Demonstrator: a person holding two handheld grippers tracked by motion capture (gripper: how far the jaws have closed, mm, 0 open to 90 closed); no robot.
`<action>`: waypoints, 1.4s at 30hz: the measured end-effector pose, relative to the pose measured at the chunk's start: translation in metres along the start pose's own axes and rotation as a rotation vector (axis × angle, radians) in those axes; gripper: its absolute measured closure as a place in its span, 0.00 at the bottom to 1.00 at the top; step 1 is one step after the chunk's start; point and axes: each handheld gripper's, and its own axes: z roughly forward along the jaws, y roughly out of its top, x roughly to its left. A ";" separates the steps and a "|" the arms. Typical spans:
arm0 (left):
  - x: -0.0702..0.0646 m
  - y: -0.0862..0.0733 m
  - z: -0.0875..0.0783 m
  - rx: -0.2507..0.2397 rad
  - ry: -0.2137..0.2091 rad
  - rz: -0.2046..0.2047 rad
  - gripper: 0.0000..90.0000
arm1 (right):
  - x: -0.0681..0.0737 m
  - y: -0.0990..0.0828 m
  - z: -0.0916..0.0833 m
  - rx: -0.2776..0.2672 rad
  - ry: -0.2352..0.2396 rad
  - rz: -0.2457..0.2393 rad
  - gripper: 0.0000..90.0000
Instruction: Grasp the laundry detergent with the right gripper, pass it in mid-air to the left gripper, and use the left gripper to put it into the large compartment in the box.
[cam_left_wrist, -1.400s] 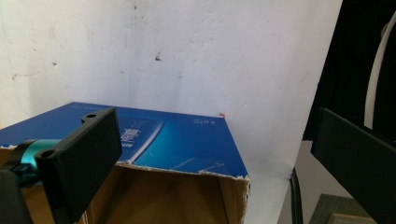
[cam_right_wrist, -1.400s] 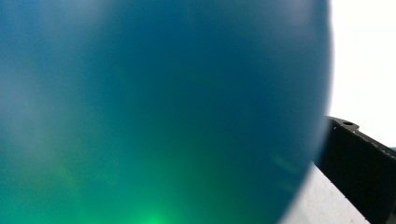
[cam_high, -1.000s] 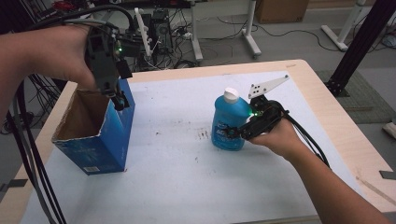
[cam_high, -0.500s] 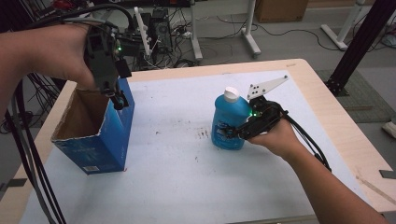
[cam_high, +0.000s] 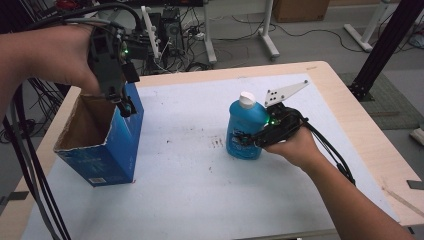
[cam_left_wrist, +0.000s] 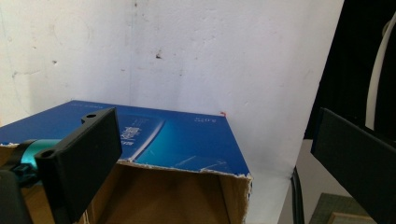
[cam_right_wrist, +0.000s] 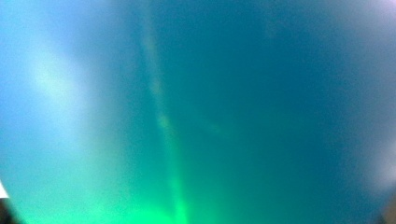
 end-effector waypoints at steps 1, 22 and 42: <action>0.000 0.000 0.000 0.001 -0.002 0.001 0.02 | 0.000 0.000 0.000 -0.001 0.001 -0.002 0.38; 0.001 0.003 0.003 0.006 -0.002 0.000 0.02 | 0.003 -0.001 -0.001 -0.017 -0.002 -0.034 0.47; -0.001 0.004 0.003 0.001 -0.002 0.005 0.02 | 0.009 0.008 -0.006 -0.013 -0.021 -0.105 0.52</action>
